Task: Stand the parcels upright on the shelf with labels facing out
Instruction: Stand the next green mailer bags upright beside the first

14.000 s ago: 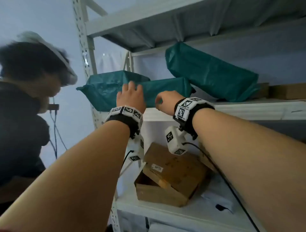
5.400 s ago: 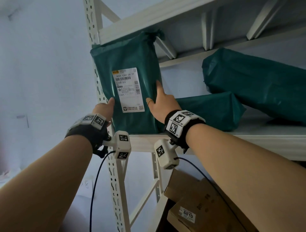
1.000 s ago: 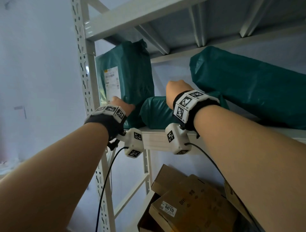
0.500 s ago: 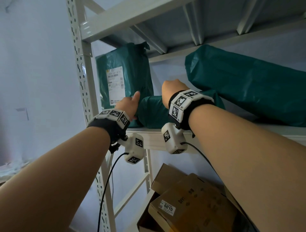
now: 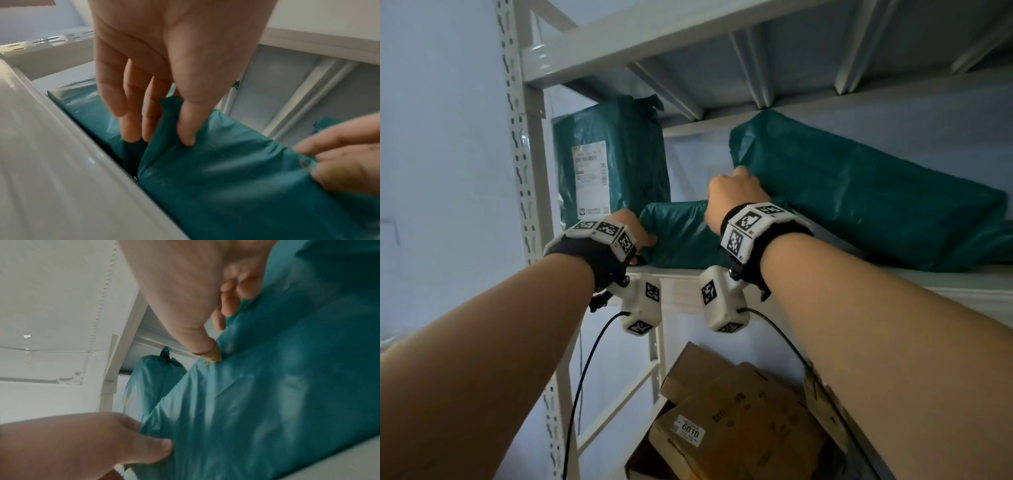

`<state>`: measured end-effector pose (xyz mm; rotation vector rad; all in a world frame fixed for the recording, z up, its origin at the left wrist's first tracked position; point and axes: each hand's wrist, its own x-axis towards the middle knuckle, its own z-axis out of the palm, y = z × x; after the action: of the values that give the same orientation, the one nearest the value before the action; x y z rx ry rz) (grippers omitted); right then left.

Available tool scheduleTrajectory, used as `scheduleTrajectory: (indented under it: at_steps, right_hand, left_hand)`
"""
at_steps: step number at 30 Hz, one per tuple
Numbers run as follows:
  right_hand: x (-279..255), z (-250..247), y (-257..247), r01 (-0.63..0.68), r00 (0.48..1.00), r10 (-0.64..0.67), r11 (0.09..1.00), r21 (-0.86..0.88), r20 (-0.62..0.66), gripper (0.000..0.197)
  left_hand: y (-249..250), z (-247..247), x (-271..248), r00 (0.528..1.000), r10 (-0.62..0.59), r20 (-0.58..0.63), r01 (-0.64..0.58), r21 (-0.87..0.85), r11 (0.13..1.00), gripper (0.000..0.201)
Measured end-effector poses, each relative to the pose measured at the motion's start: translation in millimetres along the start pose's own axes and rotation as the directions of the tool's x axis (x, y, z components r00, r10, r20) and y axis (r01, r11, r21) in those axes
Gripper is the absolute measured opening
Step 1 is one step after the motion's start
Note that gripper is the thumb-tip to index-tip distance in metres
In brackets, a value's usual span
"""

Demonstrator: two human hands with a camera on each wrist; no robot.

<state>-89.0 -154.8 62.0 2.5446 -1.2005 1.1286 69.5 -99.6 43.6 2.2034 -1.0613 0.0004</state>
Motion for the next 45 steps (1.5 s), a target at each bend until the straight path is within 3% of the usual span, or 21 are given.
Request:
scheduleTrajectory:
  at_steps: [4,9,11,12,14,15,16,19,21,24,28,30,32,36,39,42,45]
  right_hand:
    - [-2,-7,27,-0.151,0.988,0.149,0.985,-0.088,-0.028,0.036]
    - [-12,-17,45,-0.249,0.963,0.255,0.966,-0.072,0.082,0.051]
    - [-16,-23,52,-0.241,0.955,0.258,0.962,-0.127,0.144,0.057]
    - [-18,-24,55,-0.252,0.946,0.278,0.955,-0.156,0.168,0.064]
    - [-17,-22,60,-0.28,0.921,0.322,0.939,-0.2,0.222,0.082]
    - [-16,-20,61,-0.285,0.911,0.337,0.931,-0.229,0.237,0.087]
    - [-13,-17,64,-0.297,0.904,0.353,0.924,-0.241,0.24,0.089]
    - [-13,-23,69,-0.352,0.894,0.382,0.922,-0.16,0.236,0.082]
    - [-14,-29,71,-0.38,0.9,0.385,0.923,-0.065,0.202,0.072]
    - [-14,-38,74,-0.412,0.911,0.402,0.898,0.154,0.094,0.052]
    - [-16,-47,78,-0.34,0.903,0.414,0.852,0.397,-0.115,0.041]
    - [-13,-51,75,-0.289,0.884,0.419,0.839,0.461,-0.206,0.039]
    - [-8,-55,71,-0.262,0.872,0.418,0.838,0.479,-0.254,0.037]
    - [-6,-62,64,-0.183,0.859,0.38,0.853,0.488,-0.343,0.033]
    - [-7,-62,62,-0.103,0.823,0.374,0.838,0.536,-0.427,0.032]
    - [-8,-64,60,-0.054,0.767,0.424,0.791,0.609,-0.481,0.025]
    - [-10,-64,64,-0.108,0.77,0.475,0.754,0.648,-0.425,0.036]
  left_hand:
    - [3,4,0,1.0,0.024,-0.018,-0.024,0.027,0.999,0.022]
    - [8,2,-2,0.996,0.019,-0.092,-0.022,-0.03,0.999,0.043]
    - [7,-2,-8,0.976,0.17,-0.134,-0.134,0.241,0.961,0.049]
    - [8,-5,-5,0.972,0.207,-0.107,-0.177,0.242,0.954,0.053]
    - [16,-13,5,0.988,0.136,-0.07,-0.143,-0.105,0.984,0.051]
    - [22,-15,10,0.993,0.105,-0.058,-0.118,-0.342,0.932,0.045]
    - [25,-16,8,0.991,0.119,-0.055,-0.13,-0.461,0.878,0.04]
    - [36,-28,9,0.971,0.205,-0.12,-0.237,-0.417,0.877,0.037]
    - [37,-36,19,0.96,0.238,-0.148,-0.269,-0.255,0.929,0.046]
    - [35,-44,14,0.926,0.336,-0.174,-0.347,-0.041,0.937,0.08]
    - [43,-53,9,0.893,0.38,-0.239,-0.412,-0.097,0.906,0.078]
    - [45,-55,15,0.855,0.449,-0.262,-0.48,-0.067,0.875,0.076]
    - [45,-60,20,0.86,0.413,-0.299,-0.453,-0.076,0.888,0.069]
    - [43,-64,24,0.821,0.499,-0.279,-0.468,0.173,0.867,0.069]
    - [47,-70,26,0.838,0.443,-0.318,-0.424,0.131,0.896,0.047]
    - [51,-76,26,0.866,0.381,-0.324,-0.412,-0.032,0.91,0.059]
    - [54,-71,25,0.868,0.341,-0.362,-0.407,-0.124,0.905,0.058]
